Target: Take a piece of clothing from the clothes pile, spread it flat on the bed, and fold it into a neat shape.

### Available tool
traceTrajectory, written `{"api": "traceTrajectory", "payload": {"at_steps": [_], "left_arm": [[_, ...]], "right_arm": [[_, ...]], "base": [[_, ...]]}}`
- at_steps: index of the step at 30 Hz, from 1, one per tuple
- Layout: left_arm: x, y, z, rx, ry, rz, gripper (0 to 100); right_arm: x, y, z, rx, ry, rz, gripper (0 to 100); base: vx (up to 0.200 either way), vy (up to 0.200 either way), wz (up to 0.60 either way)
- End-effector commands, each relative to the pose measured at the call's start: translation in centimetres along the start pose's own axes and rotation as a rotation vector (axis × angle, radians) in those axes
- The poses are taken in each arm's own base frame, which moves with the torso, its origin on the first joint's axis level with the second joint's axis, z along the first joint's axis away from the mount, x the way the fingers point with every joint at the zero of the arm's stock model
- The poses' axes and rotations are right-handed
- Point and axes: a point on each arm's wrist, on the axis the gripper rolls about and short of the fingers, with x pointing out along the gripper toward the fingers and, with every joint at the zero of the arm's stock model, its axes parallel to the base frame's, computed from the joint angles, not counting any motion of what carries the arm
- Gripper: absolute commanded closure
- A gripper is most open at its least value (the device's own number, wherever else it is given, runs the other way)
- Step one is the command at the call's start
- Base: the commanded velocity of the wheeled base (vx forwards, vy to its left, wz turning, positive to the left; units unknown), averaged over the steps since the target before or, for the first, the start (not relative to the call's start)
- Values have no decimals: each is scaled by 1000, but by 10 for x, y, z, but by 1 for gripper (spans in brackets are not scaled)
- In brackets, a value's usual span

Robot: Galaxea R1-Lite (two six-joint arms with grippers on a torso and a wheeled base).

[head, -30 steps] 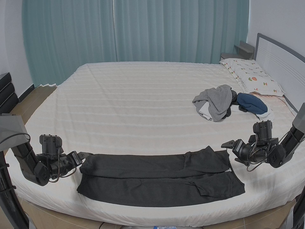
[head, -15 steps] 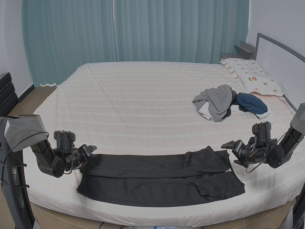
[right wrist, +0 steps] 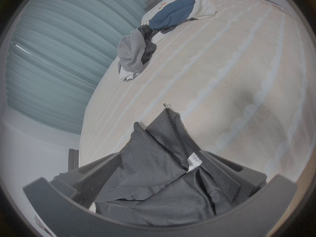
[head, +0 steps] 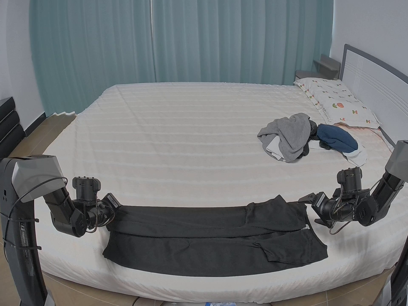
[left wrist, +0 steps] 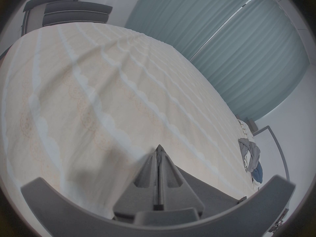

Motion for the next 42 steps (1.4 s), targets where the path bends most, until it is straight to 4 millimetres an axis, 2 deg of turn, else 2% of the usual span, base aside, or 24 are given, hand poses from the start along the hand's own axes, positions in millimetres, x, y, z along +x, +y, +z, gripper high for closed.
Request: {"api": "traceTrajectory", "payload": {"at_steps": [1, 12, 13, 19, 28, 29, 42], "left_arm": [[-1, -2, 2, -1, -6, -7, 100], [-2, -1, 1, -5, 2, -6, 100], [-2, -1, 1, -5, 2, -6, 0], [-2, -1, 0, -10, 5, -7, 0], [-3, -1, 1, -37, -1, -7, 0], [-4, -1, 1, -38, -1, -7, 0], [-10, -3, 4, -41, -6, -16, 0]], "right_arm": [[7, -3, 0, 3, 7, -11, 0], [35, -4, 19, 61, -54, 26, 0], [38, -4, 19, 67, -53, 28, 0], [57, -4, 20, 64, -53, 25, 0], [62, -7, 23, 65, -61, 18, 0], [64, -8, 22, 64, -58, 15, 100], [61, -11, 26, 76, -71, 10, 100]], "base": [[0, 0, 0], [0, 0, 0], [0, 0, 0], [0, 0, 0], [0, 0, 0], [0, 0, 0], [0, 0, 0]]}}
